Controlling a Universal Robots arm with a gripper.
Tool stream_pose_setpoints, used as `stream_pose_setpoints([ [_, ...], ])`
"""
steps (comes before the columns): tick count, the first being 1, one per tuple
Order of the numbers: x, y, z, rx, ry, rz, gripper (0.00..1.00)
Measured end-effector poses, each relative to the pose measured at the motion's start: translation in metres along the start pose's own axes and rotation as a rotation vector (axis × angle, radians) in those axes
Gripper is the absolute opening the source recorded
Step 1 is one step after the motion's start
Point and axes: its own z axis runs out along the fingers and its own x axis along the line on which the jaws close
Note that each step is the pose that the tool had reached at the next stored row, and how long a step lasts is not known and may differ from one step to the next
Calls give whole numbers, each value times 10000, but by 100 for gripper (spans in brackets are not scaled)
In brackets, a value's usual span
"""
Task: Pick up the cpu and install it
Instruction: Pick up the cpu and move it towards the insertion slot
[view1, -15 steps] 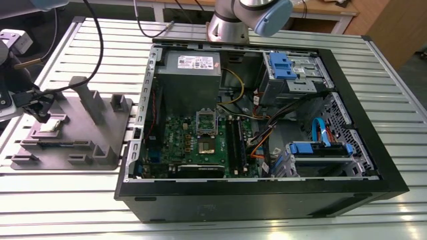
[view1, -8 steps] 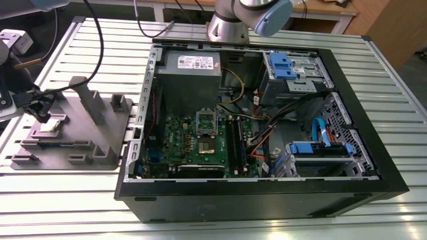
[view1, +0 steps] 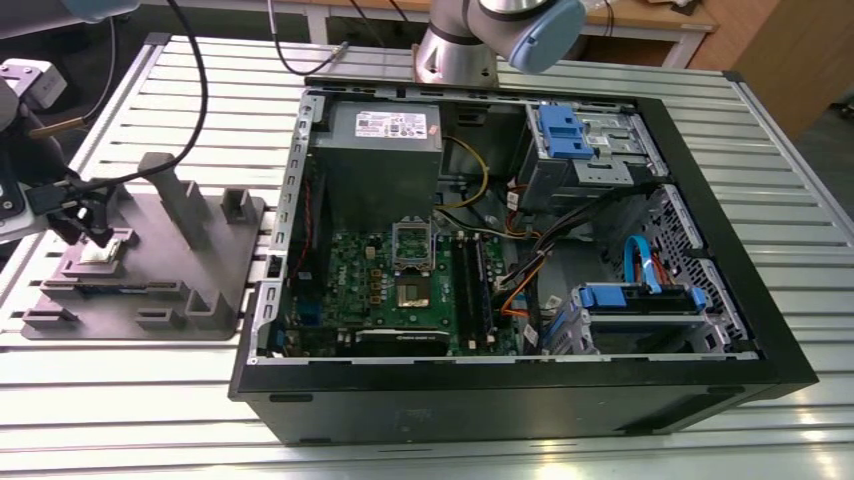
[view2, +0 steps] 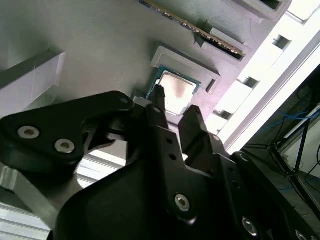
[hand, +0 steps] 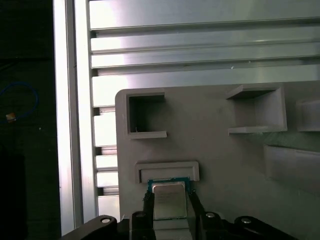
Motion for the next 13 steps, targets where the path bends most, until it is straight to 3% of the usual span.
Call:
stream_pose_setpoints([
  [4, -2, 0, 1, 0, 0, 0, 53],
  [6, -3, 0, 1, 0, 0, 0, 53],
  [7, -3, 0, 2, 0, 0, 0, 59],
  [10, -4, -1, 30, 0, 1, -36, 59],
  [13, -3, -2, 54, 0, 21, -447, 59],
])
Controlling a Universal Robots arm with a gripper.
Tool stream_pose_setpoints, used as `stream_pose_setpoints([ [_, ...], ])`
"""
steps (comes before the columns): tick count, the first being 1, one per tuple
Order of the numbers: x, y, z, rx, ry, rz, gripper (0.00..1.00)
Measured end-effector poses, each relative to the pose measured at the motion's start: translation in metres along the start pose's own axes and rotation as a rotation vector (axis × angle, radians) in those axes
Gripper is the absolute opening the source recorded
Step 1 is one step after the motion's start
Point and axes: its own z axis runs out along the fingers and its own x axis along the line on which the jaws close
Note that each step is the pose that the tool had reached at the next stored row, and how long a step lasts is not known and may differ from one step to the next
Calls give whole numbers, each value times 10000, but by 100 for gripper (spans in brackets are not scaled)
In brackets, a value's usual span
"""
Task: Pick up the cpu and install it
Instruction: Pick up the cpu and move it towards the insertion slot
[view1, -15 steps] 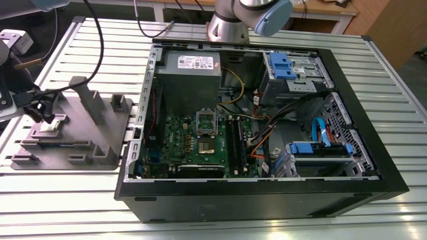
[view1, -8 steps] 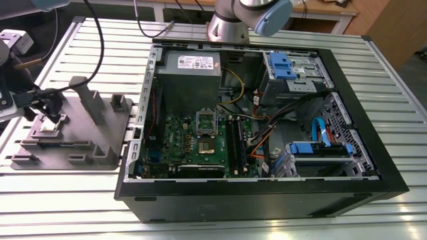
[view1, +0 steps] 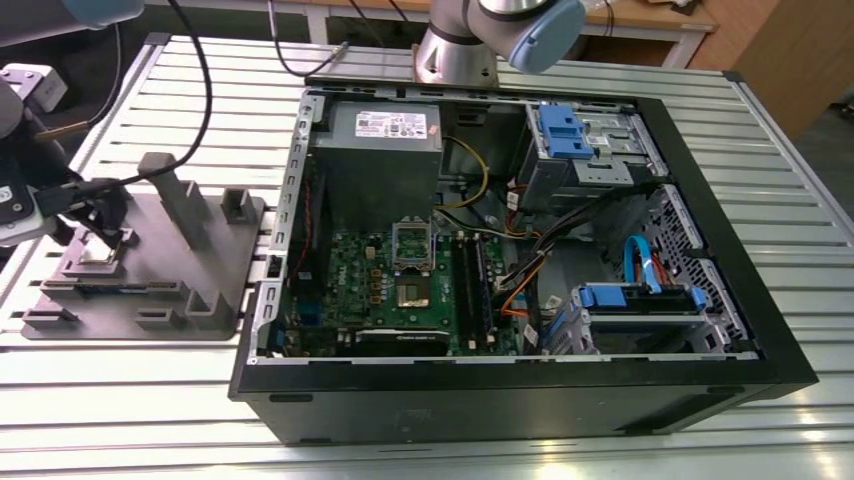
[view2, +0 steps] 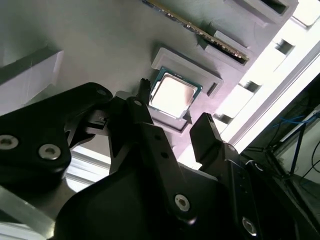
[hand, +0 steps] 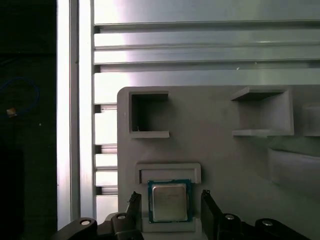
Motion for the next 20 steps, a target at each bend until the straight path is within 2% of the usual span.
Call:
stream_pose_setpoints([
  [3, 0, -2, 27, 0, 15, -304, 59],
  [20, -3, -8, 161, 8, 14, -323, 59],
])
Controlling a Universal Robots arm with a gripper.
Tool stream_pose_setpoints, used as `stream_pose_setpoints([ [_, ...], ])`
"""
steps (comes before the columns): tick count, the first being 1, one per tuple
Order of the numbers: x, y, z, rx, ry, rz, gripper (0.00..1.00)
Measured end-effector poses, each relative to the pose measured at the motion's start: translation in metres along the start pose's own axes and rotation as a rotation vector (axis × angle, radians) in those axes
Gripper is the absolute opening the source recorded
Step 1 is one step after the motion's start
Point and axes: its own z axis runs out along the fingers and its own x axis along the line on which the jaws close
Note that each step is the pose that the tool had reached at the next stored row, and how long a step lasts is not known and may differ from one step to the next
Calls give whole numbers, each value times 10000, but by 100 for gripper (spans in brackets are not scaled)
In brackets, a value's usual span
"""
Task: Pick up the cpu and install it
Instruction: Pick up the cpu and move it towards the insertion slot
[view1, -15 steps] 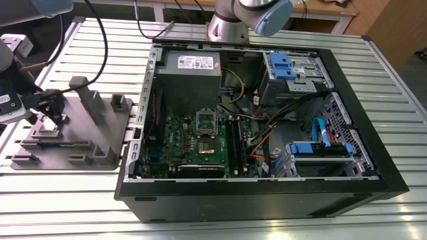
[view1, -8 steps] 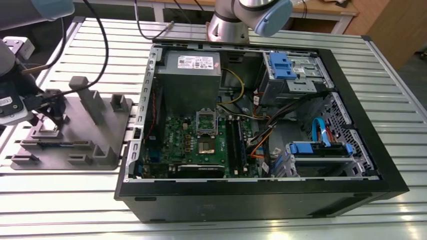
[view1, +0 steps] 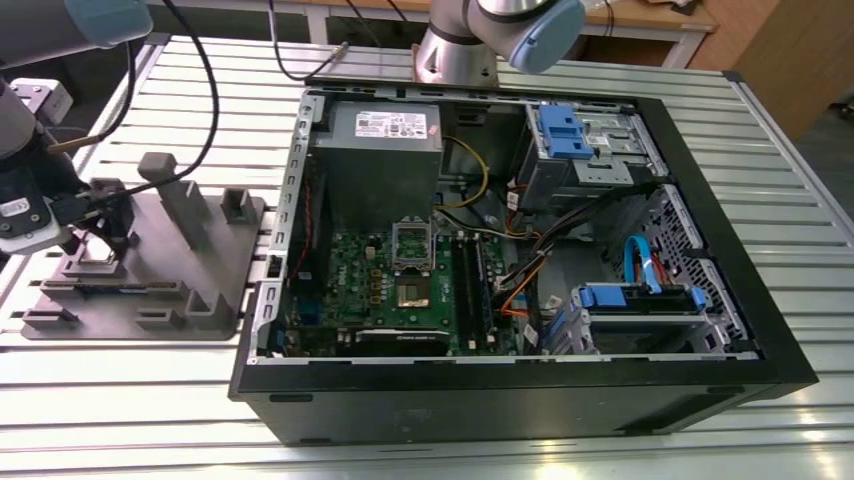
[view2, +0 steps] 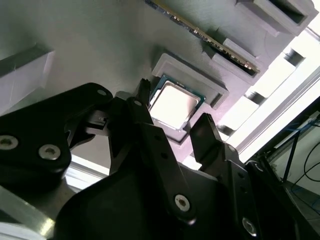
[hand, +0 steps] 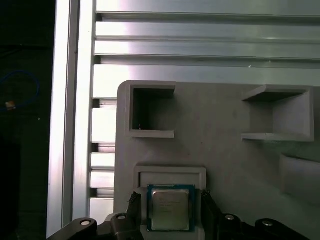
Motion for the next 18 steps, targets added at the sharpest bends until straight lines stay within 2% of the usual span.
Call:
stream_pose_setpoints([
  [9, 0, -1, 27, 0, -1, 0, 59],
  [18, 1, -1, 28, 2, 2, 1, 59],
])
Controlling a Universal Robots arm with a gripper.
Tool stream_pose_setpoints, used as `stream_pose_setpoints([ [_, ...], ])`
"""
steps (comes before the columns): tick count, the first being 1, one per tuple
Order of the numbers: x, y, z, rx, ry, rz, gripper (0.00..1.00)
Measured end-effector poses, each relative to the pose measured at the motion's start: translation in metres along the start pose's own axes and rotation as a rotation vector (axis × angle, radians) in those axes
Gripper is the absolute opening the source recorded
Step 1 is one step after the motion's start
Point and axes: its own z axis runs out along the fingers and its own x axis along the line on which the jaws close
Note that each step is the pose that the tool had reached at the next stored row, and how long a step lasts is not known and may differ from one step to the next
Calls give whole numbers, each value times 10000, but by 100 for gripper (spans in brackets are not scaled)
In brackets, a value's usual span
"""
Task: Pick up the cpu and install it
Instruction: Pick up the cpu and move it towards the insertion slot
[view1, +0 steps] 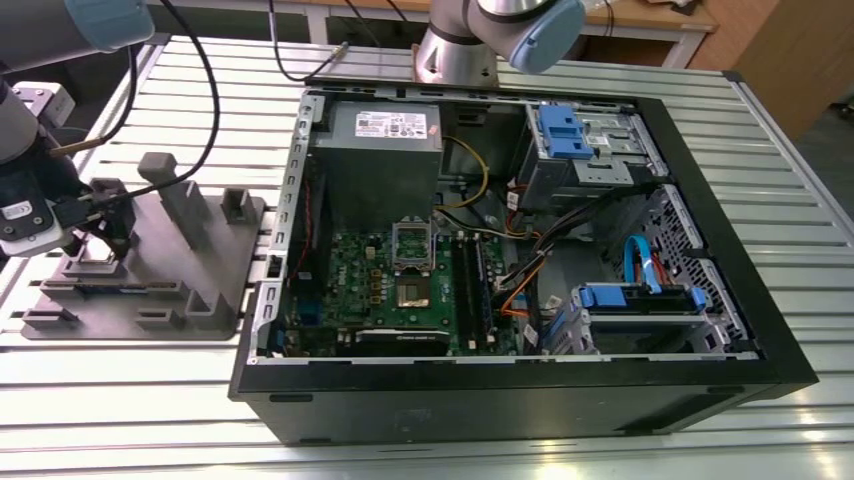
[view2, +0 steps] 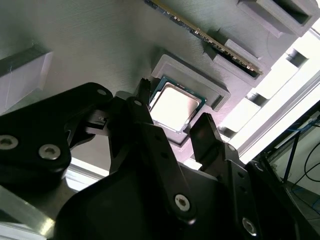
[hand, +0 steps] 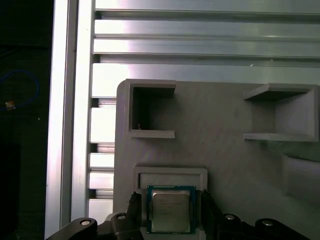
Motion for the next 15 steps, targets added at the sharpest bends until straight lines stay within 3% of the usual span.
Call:
stream_pose_setpoints([
  [5, 0, 0, 0, 0, 0, 0, 58],
  [6, 0, 0, 0, 0, 0, 0, 50],
  [15, 0, 0, 1, 0, 0, 0, 47],
])
